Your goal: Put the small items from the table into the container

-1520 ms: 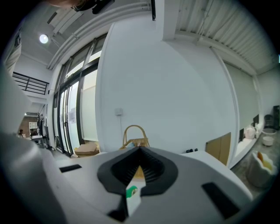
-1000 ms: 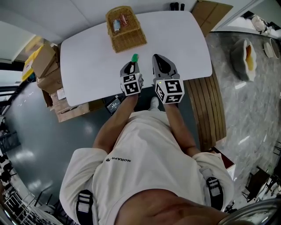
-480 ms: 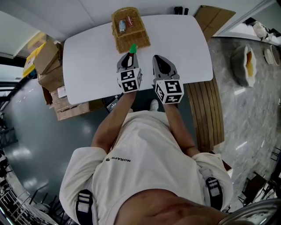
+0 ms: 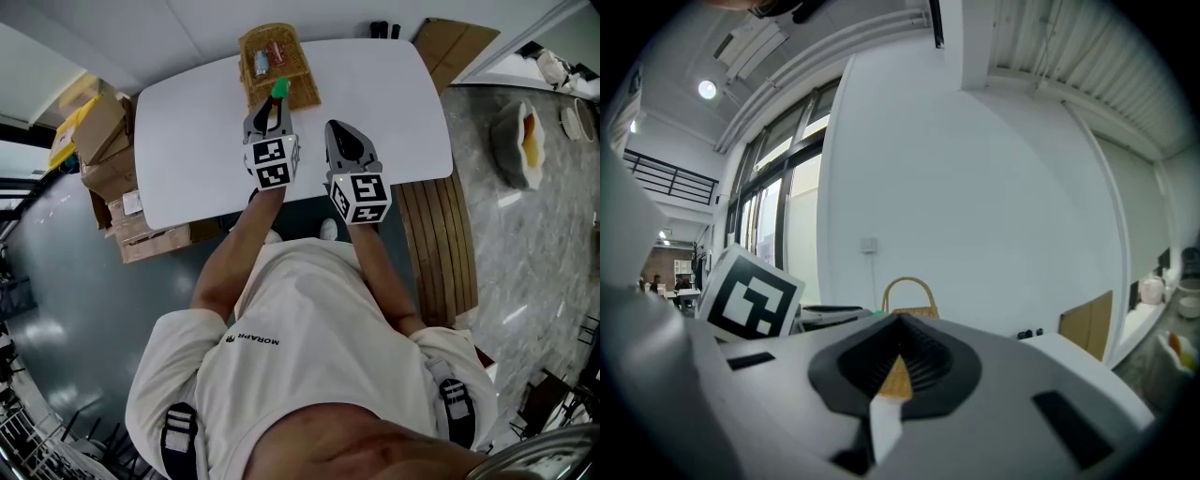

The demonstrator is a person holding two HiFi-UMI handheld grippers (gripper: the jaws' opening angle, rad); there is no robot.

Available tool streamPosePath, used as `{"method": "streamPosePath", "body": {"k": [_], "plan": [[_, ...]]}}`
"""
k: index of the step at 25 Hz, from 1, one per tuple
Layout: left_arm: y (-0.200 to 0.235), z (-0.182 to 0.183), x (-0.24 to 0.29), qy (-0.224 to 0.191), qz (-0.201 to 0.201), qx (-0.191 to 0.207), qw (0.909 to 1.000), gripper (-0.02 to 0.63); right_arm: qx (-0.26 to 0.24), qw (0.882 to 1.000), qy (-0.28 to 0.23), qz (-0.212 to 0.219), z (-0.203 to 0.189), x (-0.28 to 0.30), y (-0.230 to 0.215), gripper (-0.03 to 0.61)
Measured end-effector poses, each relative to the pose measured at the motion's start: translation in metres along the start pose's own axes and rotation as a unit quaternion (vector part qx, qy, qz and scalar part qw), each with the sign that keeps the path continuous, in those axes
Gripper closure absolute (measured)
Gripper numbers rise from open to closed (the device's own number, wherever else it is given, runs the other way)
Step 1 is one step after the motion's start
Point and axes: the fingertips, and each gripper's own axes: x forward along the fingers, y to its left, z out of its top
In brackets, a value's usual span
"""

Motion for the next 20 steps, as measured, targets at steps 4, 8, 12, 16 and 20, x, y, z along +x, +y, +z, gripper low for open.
{"method": "streamPosePath", "body": {"k": [4, 8, 12, 16, 20], "plan": [[0.005, 0.010, 0.010, -0.010, 0.004, 0.009, 0.9999, 0.537, -0.002, 1.000, -0.004, 0.000, 0.004, 0.003, 0.001, 0.574], [0.011, 0.014, 0.026, -0.019, 0.015, 0.037, 0.9990, 0.537, -0.003, 1.000, -0.005, -0.002, 0.005, 0.003, -0.002, 0.574], [0.017, 0.015, 0.046, -0.014, 0.020, 0.045, 0.9987, 0.537, -0.003, 1.000, -0.003, -0.005, 0.004, 0.004, -0.004, 0.574], [0.026, 0.009, 0.065, -0.001, 0.033, 0.054, 0.9980, 0.537, -0.002, 1.000, -0.002, -0.008, 0.005, 0.004, -0.007, 0.574], [0.039, -0.002, 0.080, 0.016, 0.050, 0.060, 0.9968, 0.537, 0.000, 1.000, -0.001, -0.014, 0.004, 0.004, -0.014, 0.574]]}}
